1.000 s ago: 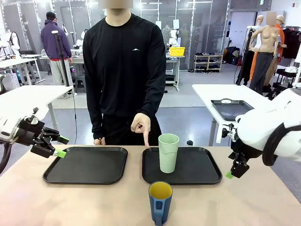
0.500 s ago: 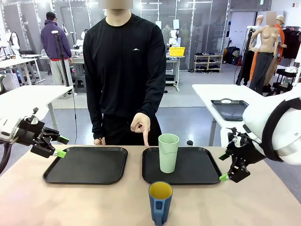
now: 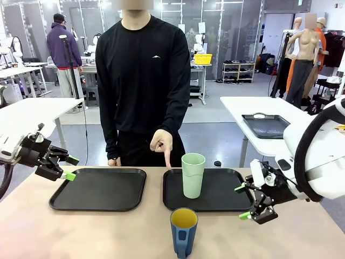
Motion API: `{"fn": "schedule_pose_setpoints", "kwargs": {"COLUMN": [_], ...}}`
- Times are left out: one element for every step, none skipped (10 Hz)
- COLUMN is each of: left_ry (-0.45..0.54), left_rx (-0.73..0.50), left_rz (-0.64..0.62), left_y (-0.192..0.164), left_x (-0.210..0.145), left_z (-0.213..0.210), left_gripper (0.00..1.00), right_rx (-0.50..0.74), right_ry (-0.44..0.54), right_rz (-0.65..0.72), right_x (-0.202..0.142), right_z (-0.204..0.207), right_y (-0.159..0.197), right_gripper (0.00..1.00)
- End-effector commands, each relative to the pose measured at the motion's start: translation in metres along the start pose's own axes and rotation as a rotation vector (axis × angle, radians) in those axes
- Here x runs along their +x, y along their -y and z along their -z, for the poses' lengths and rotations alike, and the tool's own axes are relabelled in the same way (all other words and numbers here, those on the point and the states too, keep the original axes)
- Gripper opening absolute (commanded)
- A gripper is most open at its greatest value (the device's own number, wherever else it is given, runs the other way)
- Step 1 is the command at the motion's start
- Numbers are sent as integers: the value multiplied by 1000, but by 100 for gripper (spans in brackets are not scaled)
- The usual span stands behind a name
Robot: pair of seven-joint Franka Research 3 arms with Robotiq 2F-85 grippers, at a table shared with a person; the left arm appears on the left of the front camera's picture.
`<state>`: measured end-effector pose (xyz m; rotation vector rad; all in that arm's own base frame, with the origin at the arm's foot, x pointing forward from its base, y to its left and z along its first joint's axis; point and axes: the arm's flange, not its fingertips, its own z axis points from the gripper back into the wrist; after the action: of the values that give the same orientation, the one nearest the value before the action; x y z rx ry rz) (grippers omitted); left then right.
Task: Sort and store the cups by type.
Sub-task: Pick up the Handle plastic cup and place it into the empty Flat Tray.
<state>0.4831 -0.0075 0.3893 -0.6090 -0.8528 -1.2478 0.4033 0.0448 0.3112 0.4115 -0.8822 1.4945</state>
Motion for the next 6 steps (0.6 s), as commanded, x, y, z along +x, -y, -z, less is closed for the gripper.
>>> {"fn": "schedule_pose_setpoints", "kwargs": {"left_ry": [27, 27, 27, 27, 27, 27], "left_rx": [-2, -2, -2, -2, -2, -2], "left_rz": [11, 11, 11, 11, 11, 11], "left_y": [0, 0, 0, 0, 0, 0], "left_x": [0, 0, 0, 0, 0, 0], "left_z": [1, 1, 1, 1, 1, 1], "left_gripper": [100, 100, 100, 100, 100, 100], "right_rx": [62, 0, 0, 0, 0, 0], "right_ry": [48, 0, 0, 0, 0, 0], "right_rz": [9, 0, 0, 0, 0, 0], "right_x": [-12, 0, 0, 0, 0, 0], "right_z": [-14, 0, 0, 0, 0, 0], "right_y": [-57, 0, 0, 0, 0, 0], "right_gripper": [100, 100, 100, 100, 100, 100]}}
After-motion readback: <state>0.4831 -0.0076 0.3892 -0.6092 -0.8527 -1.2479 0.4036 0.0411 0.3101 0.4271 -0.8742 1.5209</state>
